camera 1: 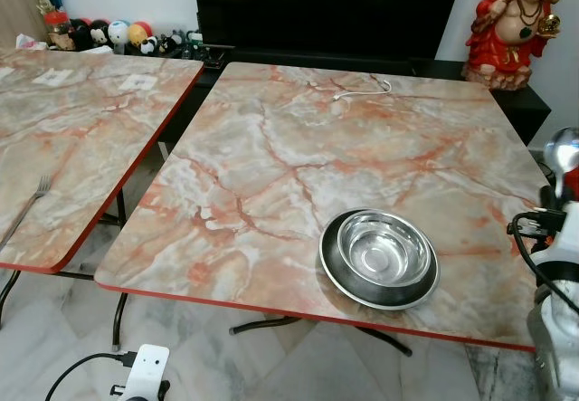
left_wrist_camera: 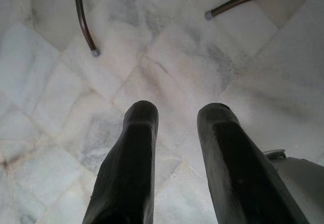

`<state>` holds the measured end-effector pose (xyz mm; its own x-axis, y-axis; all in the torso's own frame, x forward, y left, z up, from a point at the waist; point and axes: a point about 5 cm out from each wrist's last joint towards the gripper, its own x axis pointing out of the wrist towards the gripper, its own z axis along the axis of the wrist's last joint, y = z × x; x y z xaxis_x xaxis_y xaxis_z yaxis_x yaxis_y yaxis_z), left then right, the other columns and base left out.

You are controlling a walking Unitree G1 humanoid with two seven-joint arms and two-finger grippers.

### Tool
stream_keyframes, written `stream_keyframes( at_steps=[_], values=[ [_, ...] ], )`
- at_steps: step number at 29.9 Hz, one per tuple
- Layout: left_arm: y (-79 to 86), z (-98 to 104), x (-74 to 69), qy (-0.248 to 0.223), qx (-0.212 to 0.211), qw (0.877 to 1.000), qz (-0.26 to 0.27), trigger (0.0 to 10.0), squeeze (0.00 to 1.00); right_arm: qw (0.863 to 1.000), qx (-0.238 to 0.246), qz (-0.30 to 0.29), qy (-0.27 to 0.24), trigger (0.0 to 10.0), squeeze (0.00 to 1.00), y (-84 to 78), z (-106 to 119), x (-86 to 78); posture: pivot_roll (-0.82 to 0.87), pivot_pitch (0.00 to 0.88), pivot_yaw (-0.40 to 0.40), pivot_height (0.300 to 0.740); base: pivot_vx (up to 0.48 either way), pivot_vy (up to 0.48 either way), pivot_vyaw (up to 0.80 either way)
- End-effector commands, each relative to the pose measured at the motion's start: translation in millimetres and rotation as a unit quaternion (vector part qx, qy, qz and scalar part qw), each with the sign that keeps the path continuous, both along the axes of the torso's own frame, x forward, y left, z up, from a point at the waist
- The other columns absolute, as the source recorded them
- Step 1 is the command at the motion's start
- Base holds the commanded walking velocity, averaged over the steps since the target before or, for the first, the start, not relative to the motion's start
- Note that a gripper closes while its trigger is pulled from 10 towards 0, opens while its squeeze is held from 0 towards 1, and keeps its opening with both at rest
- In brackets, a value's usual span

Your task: Setting the table

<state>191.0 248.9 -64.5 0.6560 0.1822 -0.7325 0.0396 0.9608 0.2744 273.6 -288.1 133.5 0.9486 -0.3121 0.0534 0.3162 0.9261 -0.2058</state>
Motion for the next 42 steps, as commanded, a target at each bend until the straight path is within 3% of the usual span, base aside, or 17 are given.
stream_keyframes(
  at_steps=[1, 6, 8, 9, 12, 27, 42],
  values=[
    [2.3, -0.5, -1.5, 0.006, 0.001, 1.000, 0.006, 10.0, 0.00, 0.998, 0.010, 0.026, 0.049, 10.0, 0.00, 2.6, -12.0, 4.9, 0.04, 0.000, -0.040, 0.740, 0.000, 0.000, 0.00],
    [1.8, -1.2, -2.7, 0.006, -0.001, 1.000, 0.007, 10.0, 0.00, 0.987, 0.071, 0.031, 0.141, 10.0, 0.00, 0.5, -45.0, 7.2, 0.06, 0.000, -0.047, 0.740, 0.000, 0.000, 0.00],
    [1.8, -1.2, -2.8, 0.006, -0.001, 1.000, 0.006, 10.0, 0.00, 0.986, 0.074, 0.031, 0.146, 10.0, 0.00, 0.3, -46.9, 7.4, 0.06, 0.000, -0.048, 0.740, 0.000, 0.000, 0.00],
    [3.2, -0.5, -2.2, 0.005, 0.000, 1.000, 0.006, 10.0, 0.00, 0.982, 0.113, 0.040, 0.146, 10.0, 0.00, 4.6, -50.8, 11.1, 0.06, 0.000, -0.049, 0.740, 0.000, 0.000, 0.00],
    [5.3, 0.7, -1.4, 0.004, 0.001, 1.000, 0.007, 10.0, 0.00, 0.977, 0.144, 0.056, 0.147, 10.0, 0.00, 9.9, -53.2, 16.7, 0.07, 0.000, -0.047, 0.740, 0.000, 0.000, 0.00],
    [9.4, 1.5, -2.4, 0.005, 0.005, 1.000, 0.007, 10.0, 0.00, 0.967, 0.153, 0.066, 0.195, 10.0, 0.00, 12.0, -71.5, 18.4, 0.07, 0.000, -0.038, 0.740, 0.000, 0.000, 0.00],
    [10.3, 2.0, -2.1, 0.005, 0.006, 1.000, 0.007, 10.0, 0.00, 0.965, 0.166, 0.081, 0.187, 10.0, 0.00, 26.3, -73.0, 18.0, 0.07, 0.007, -0.033, 0.740, 0.000, 0.000, 0.00]
  ],
)
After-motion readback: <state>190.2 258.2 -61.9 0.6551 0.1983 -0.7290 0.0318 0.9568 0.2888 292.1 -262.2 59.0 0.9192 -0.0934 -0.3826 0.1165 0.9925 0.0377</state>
